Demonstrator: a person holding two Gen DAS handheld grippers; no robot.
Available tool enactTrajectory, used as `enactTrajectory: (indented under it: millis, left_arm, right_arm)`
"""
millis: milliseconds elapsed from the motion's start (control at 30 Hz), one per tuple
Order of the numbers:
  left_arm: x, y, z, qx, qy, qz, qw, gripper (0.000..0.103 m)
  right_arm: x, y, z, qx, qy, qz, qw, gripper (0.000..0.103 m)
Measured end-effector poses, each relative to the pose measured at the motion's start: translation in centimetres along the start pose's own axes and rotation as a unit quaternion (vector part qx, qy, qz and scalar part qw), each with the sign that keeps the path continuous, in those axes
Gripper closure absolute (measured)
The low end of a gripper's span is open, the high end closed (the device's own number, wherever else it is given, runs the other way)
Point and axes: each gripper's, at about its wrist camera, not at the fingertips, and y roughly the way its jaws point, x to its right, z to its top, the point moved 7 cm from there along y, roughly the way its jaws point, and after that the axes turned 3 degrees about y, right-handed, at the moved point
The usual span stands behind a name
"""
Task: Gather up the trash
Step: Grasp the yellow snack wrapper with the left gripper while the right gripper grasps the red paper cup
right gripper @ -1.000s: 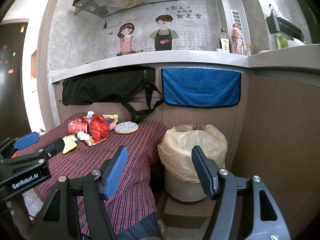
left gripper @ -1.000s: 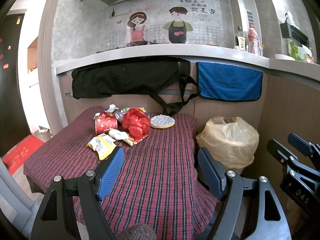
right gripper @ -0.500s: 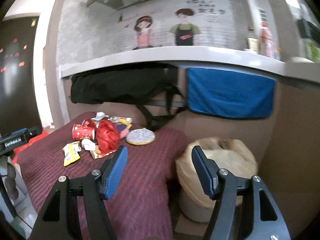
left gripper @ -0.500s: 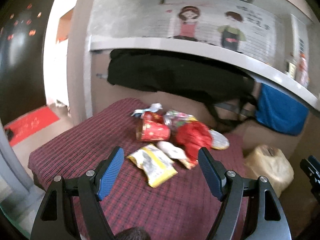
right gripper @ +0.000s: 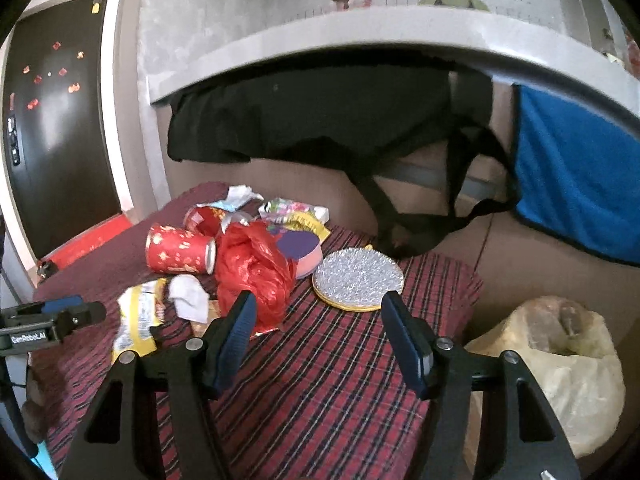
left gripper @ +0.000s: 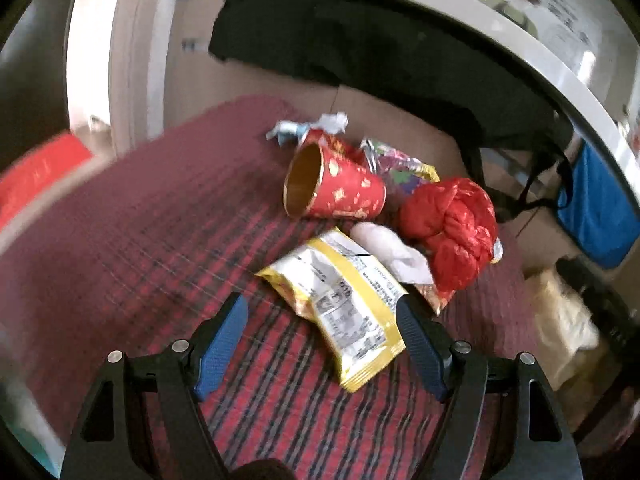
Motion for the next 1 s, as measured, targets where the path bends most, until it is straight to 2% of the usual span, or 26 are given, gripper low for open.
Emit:
enactTrajectory:
  millis: [67,133,400,567,933,1000]
  left_arm:
    - [-0.2,1.3,0.3,-0.003,-0.028,-0.011,0.9995,0.027]
    - [0.0,2.1,0.5,-0.002,-0.037,-0.007,0.9993,0.027]
    - [1.3,5.8,0.2,-0.015,-0.02,0.032,0.9992,0.027]
    - [0.8,6.0,0.1,-0.024,-0.035,0.024,0.9988,0.033]
    - [0.7,5.0,-0.4,-0.047,-0.038,0.005,0.9982,0.034]
    - [0.5,4.5,-0.7,-0.051,-0.038,0.003,0.998,0.039]
  right_arm:
    - [-0.1,1.0,-0.4,-0.01,0.002,0.002,1.0,0.041]
    - [0.0,1.5,-0.8,-0.019,0.006,0.004,1.0,0.041]
    - [0.5,2.3,-1.9,-0.029,0.008,0.003,1.0,0.041]
    - [0.9,2.4,-2.1,-0.027,0.013,0.004,1.0,0.041]
    - [-0.6,1.8,-0.5,-0.009,0.001,0.012,1.0,0.041]
    - [-1.1,1.7,-0.1,-0.006,-0.003,0.016,1.0,0.041]
